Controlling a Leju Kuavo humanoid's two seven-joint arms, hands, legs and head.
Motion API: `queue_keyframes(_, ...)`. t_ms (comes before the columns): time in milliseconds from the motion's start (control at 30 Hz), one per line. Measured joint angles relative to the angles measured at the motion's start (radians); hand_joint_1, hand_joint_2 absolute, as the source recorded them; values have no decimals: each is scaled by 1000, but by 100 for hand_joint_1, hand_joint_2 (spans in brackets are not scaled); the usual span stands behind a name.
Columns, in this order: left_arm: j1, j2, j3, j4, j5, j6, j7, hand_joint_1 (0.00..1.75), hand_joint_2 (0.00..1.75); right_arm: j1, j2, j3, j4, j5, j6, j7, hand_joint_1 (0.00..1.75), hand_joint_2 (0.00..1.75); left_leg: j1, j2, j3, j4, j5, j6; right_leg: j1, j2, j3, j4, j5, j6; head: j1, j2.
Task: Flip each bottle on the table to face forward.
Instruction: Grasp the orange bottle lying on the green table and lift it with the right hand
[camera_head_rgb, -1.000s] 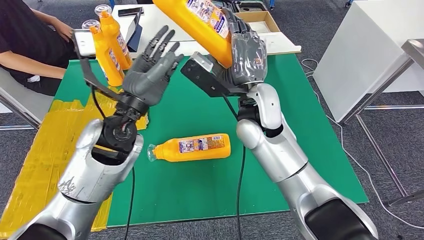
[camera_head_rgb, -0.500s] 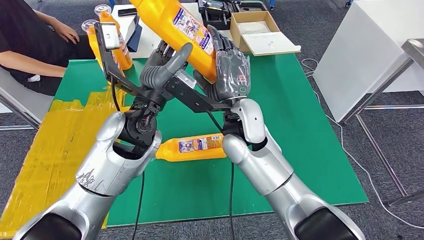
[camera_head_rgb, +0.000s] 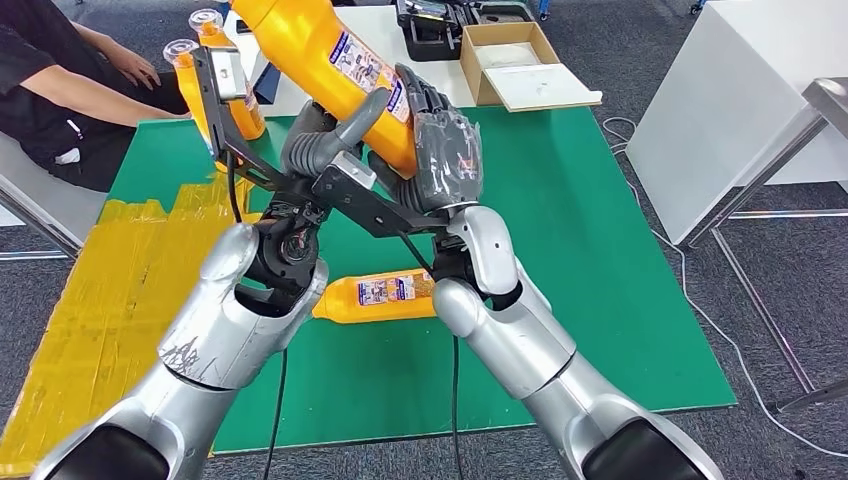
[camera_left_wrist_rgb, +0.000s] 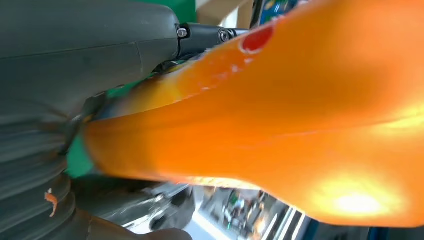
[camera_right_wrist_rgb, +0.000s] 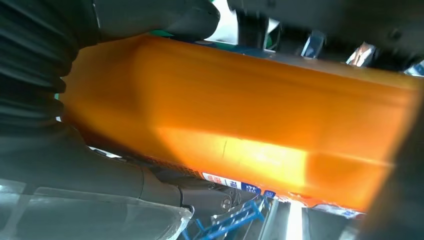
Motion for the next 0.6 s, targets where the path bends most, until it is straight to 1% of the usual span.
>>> queue_keyframes(167, 10, -13, 14, 16, -125, 31, -26, 0, 175, 14, 12, 30, 0, -7, 10, 16, 175, 175, 0, 0, 0, 0, 0, 0, 0, 0, 0, 0, 0, 0, 0, 0)
queue_keyframes(300, 18, -19, 38, 20, -176, 46, -35, 0, 175, 28, 18, 59, 0, -20, 27, 22, 175, 175, 0, 0, 0, 0, 0, 0, 0, 0, -1, 0, 0, 0, 0, 0)
queue_keyframes(433, 32, -18, 61, 28, -199, 62, -56, 0, 175, 45, 23, 95, 0, -72, 51, 27, 175, 175, 0, 0, 0, 0, 0, 0, 0, 0, -1, 0, 0, 0, 0, 0)
queue_keyframes(600, 53, -18, 79, 32, -215, 94, -82, 0, 175, 46, 18, 160, 8, -167, 56, 52, 175, 175, 0, 0, 0, 0, 0, 0, 0, 0, 0, 0, 0, 0, 0, 0)
